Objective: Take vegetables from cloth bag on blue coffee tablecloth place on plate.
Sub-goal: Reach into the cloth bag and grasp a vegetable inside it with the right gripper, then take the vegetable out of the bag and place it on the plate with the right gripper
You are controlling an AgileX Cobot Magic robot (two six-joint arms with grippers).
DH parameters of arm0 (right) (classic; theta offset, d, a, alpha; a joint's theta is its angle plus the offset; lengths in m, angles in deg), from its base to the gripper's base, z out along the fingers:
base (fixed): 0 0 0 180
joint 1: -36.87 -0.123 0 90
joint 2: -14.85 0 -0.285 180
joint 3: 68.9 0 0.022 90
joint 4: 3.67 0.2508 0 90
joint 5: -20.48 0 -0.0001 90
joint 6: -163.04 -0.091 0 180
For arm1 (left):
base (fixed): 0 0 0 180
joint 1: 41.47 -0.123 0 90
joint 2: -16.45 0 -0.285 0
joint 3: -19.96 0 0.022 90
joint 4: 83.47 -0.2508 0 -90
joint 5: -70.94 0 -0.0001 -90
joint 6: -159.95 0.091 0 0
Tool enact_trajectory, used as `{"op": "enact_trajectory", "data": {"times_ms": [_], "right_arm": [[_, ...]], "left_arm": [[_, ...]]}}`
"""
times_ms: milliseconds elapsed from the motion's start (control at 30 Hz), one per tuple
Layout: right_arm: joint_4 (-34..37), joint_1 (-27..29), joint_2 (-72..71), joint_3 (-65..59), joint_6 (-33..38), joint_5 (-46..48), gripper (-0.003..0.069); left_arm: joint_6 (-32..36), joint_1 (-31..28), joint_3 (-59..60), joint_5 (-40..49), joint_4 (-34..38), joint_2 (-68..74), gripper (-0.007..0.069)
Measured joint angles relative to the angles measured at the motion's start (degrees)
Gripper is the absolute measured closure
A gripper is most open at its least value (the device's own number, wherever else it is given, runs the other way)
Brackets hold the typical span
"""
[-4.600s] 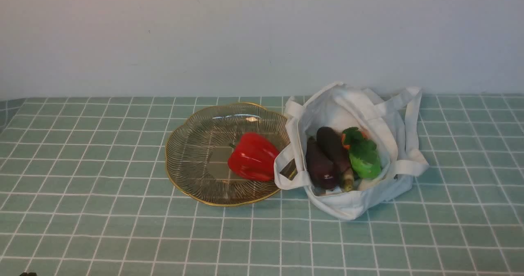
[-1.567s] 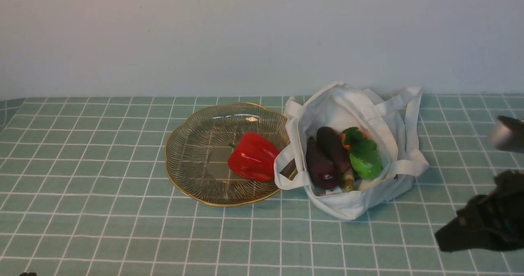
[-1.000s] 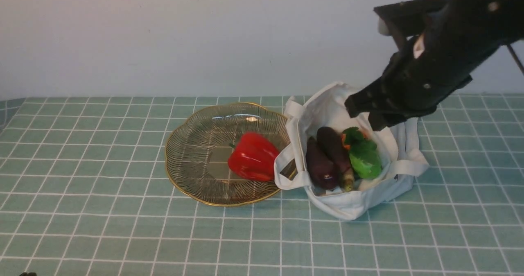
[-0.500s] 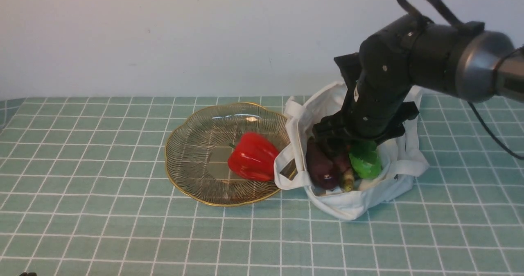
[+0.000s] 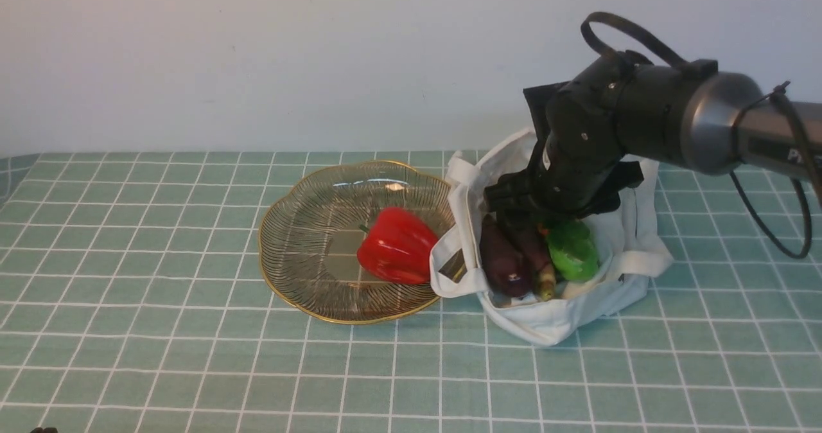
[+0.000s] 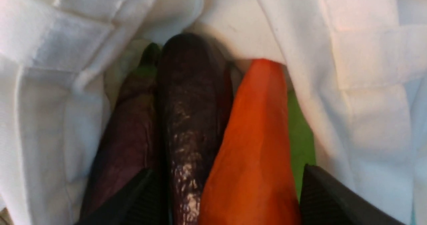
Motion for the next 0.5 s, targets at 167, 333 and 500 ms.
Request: {"op": "enact_trajectory", "data": {"times_ms": [167, 333, 500], "right_arm": [[0.55, 0.00, 0.00, 0.00, -0.12, 0.40, 0.0332], [-1.19, -0.11, -0.24, 0.00, -0.07, 2.23, 0.0327], [-1.55, -0.18, -3.18, 1.20, 0.17, 5.25, 0.0327]], "left_arm": [[0.00, 0.00, 0.00, 0.00, 0.00, 0.00, 0.0629], [0.00, 0.00, 0.00, 0.00, 0.00, 0.00, 0.0629], [0.00, 0.00, 0.00, 0.00, 0.00, 0.00, 0.0629]]}}
